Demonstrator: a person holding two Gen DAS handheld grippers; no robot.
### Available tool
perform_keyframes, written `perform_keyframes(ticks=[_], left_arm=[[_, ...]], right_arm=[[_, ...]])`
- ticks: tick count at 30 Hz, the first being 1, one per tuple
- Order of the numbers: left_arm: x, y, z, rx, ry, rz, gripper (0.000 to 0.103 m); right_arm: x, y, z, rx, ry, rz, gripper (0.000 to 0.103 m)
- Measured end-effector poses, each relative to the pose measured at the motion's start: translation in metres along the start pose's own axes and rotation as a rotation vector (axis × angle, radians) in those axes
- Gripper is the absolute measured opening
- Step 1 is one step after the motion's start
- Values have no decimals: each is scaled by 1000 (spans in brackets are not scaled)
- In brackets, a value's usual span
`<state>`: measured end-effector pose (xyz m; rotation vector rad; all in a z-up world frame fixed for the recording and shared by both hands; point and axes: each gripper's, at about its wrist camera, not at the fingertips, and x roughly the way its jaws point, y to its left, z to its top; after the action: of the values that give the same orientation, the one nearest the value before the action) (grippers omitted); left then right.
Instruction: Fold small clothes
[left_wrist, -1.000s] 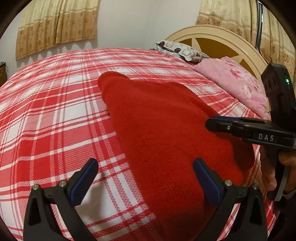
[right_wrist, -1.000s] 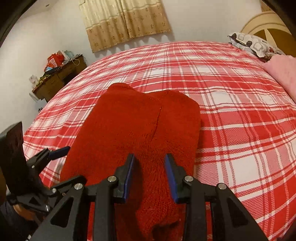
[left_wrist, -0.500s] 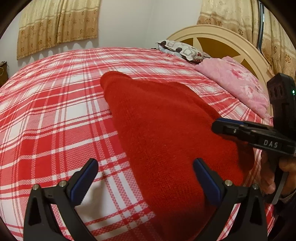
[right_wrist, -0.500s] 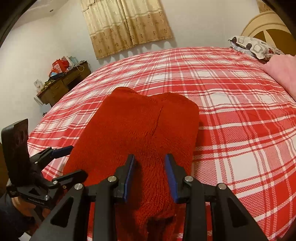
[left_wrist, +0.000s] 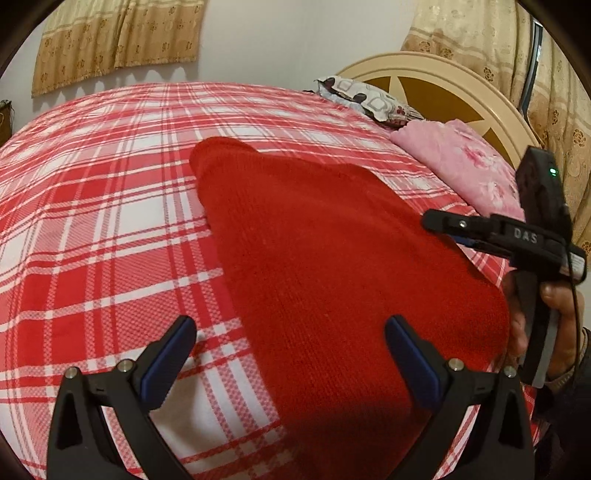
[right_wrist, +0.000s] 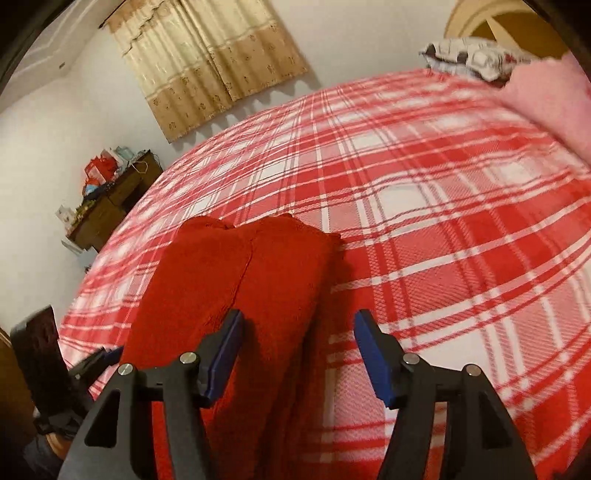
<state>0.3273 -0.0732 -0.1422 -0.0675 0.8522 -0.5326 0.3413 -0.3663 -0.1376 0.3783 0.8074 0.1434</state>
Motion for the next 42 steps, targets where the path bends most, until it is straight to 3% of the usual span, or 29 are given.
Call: perform_keyframes(ticks=[11, 20, 24, 28, 34, 42], left_arm=[[5, -1, 1, -8, 23, -19, 103], [13, 1, 3, -34, 55, -65, 103], [14, -2, 4, -24, 55, -75, 103], [15, -7, 4, -6, 55, -112, 92], [16, -13, 5, 3, 56, -118, 81], [5, -30, 5, 83, 23, -50, 56]], right_arm=[[41, -15, 8, 87, 94, 99, 62], [57, -14, 14, 82, 86, 128, 61], [60, -21, 15, 114, 89, 184, 48], [61, -20, 14, 107, 80, 183, 39], [60, -15, 12, 69, 68, 139, 36], [50, -6, 10, 46, 34, 114, 29]])
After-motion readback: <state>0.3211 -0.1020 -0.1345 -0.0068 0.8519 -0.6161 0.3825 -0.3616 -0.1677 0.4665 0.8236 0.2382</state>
